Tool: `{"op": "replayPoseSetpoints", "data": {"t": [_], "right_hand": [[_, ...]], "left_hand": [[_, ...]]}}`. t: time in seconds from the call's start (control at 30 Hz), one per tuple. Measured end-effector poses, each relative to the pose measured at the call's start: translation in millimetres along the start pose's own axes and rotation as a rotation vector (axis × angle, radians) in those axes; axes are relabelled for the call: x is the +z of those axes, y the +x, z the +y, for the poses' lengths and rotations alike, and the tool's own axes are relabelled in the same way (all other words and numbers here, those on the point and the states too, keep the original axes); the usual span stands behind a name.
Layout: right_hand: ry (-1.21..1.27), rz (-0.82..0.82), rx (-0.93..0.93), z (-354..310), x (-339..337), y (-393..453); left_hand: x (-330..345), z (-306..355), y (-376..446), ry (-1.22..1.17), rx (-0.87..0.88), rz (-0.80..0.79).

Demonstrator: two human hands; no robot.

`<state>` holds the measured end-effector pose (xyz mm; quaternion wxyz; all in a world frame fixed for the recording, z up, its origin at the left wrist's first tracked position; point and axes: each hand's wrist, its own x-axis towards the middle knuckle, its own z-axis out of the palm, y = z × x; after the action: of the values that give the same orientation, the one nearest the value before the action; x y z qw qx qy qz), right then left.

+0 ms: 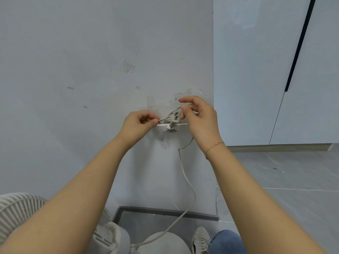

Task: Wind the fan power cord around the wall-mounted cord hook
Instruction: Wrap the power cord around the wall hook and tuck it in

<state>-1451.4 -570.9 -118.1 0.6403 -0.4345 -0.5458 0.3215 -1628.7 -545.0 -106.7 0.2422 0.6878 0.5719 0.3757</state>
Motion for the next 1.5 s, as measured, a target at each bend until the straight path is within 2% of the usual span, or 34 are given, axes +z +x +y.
{"op": "replayPoseSetpoints", "data": {"t": [0.17, 0.3, 0.4, 0.5, 0.63, 0.83, 1.0, 1.17, 1.3, 1.4, 1.5], "right_hand": [[0.102, 0.018, 0.041, -8.0, 0.5, 1.5], [0.231, 0.046, 0.140, -6.9, -4.3, 2.3], [0.254, 0.084, 0.198, 0.0, -10.1, 5.3], [0.151, 0.138, 0.224, 13.6, -16.1, 7.0], [-0.202, 0.143, 0.117, 30.9, -21.0, 3.2], [-0.262, 0.204, 0.178, 48.7, -17.8, -1.0], [-0.074, 0.274, 0.347, 57.4, -9.6, -6.2], [0.049, 0.262, 0.493, 68.2, 1.5, -13.1], [0.248, 0.282, 0.628, 73.2, 12.7, -19.3], [0.484, 0.244, 0.754, 69.7, 20.7, -27.0], [0.504, 0.218, 0.795, 70.5, 30.9, -32.1]], "left_hand": [[1.4, -3.9, 2.7, 0.086, 0.074, -0.011], [8.7, -0.9, 3.5, 0.154, 0.108, 0.066], [16.6, 1.7, 6.1, 0.302, 0.180, 0.119], [20.5, 6.7, 10.1, 0.415, 0.229, 0.152], [19.8, 10.8, 9.5, 0.464, 0.234, 0.168], [18.0, 12.4, 7.8, 0.434, 0.269, 0.135], [22.1, 12.5, 9.9, 0.404, 0.238, 0.122], [21.3, 11.4, 9.4, 0.342, 0.232, 0.102], [20.9, 10.6, 9.3, 0.255, 0.172, 0.116], [21.5, 10.2, 10.1, 0.200, 0.137, 0.131], [22.2, 10.4, 11.2, 0.195, 0.137, 0.136]]}}
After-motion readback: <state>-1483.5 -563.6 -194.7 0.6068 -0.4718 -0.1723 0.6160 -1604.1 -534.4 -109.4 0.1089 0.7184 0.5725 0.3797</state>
